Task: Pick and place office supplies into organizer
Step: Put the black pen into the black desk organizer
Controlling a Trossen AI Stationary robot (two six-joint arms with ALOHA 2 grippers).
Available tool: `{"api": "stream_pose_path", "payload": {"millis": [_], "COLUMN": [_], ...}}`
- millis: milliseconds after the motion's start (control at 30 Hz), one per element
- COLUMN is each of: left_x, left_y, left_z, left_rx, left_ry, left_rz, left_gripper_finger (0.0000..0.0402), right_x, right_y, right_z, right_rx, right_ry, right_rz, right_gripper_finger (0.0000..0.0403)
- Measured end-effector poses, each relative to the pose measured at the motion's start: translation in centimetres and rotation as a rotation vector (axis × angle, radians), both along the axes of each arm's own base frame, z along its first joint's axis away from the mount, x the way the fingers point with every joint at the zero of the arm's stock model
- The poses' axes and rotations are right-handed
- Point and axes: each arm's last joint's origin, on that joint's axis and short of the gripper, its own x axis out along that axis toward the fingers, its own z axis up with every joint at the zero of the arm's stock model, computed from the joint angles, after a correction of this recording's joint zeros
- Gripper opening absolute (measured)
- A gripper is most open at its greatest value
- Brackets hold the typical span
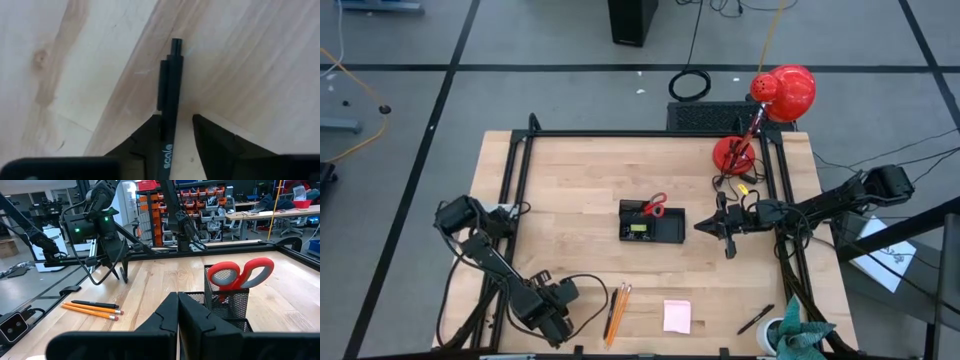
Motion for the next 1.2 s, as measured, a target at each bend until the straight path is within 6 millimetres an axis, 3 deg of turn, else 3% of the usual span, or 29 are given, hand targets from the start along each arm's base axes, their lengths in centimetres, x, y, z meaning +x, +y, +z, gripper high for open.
{"api": "stream_pose_path", "payload": {"millis": [367, 633, 833, 1200], "left_x": [0.2, 0.1, 0.1, 1.9], "left_y": [-0.1, -0.2, 1.1, 3.8], "left_z": [0.0, 0.1, 1.0, 5.4], "left_rx": [-0.009, 0.054, 0.274, 0.534], "left_ry": [-0.024, -0.090, -0.331, -0.674], "left_rz": [-0.021, -0.095, -0.013, 0.001], "left_gripper_finger": [0.0014, 0.0043, 0.0043, 0.0014], "right_x": [0.0, 0.0, 0.0, 0.0], "right_y": [0.0, 0.0, 0.0, 0.0], "right_z": [0.0, 0.0, 0.0, 0.0], "right_rx": [0.000, 0.000, 0.000, 0.000], "right_ry": [0.000, 0.000, 0.000, 0.001], "right_rz": [0.000, 0.000, 0.000, -0.001], "right_gripper_finger": [0.0004, 0.0004, 0.0004, 0.0004]}}
